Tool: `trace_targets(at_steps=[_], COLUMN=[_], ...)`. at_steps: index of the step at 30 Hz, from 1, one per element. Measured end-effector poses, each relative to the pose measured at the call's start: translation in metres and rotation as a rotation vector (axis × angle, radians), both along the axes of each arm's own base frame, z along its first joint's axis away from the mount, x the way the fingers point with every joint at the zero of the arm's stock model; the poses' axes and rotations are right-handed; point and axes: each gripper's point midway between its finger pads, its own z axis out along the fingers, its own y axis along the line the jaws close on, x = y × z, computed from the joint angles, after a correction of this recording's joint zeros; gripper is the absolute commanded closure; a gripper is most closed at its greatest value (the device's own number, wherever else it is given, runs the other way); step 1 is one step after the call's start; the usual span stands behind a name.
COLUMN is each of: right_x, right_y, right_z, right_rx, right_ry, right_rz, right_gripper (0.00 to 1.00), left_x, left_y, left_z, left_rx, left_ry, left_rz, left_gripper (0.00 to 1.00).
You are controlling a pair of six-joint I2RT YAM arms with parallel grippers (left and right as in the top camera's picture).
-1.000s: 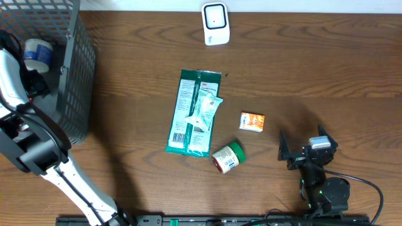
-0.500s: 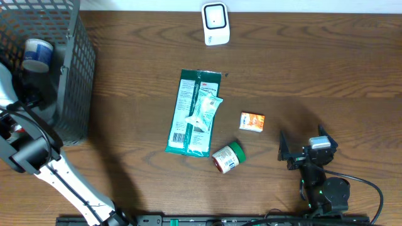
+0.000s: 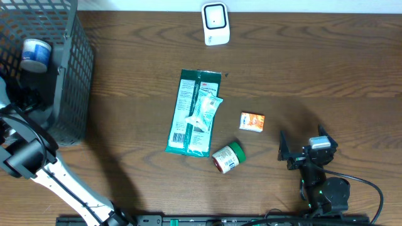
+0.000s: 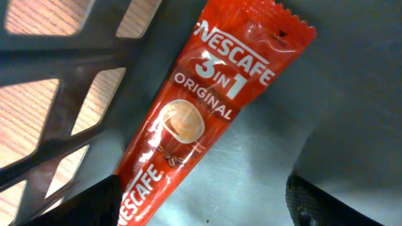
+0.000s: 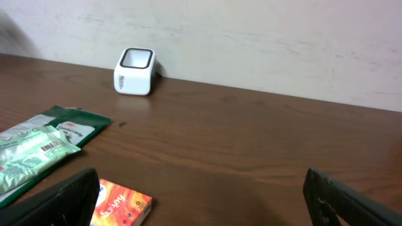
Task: Scan the item barcode
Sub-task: 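Reach the left gripper into the basket and grasp the red Nescafe stick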
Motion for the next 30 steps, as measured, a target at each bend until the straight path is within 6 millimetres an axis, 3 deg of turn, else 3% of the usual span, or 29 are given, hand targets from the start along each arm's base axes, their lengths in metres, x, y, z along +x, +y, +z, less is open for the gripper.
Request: trace_targets(at_steps=[7,15,18,21,22,30], right_x=[0.000,0.000,0.000,0.000,0.000,0.000], right_y=[0.000,0.000,0.000,0.000,0.000,0.000], right_z=[0.000,0.000,0.000,0.000,0.000,0.000], right_rx=[0.000,0.000,0.000,0.000,0.000,0.000], right_ry=[0.000,0.000,0.000,0.000,0.000,0.000], right_rz=[0.000,0.000,0.000,0.000,0.000,0.000], right_gripper=[0.01,0.01,0.01,0.01,0.01,0.01], left_x=[0.010,0.018,0.020,0.021,0.021,0.023], left_y=[-0.010,-0.031,-0.034,-0.038,-0.039,-0.043], left_z=[-0.001,0.003,0.004,0.004,0.003,0.005], left_rx=[-0.098,-0.208,-0.223,-0.241,-0.248,-0.268], left_ry=[-0.097,-0.157,-0.173,-0.185,-0.186,-0.200], left_rz=[0.007,-0.033,-0.042,-0.044,-0.044,-0.009], left_gripper=[0.41,0.42,0.58,0.87,0.92,0.93])
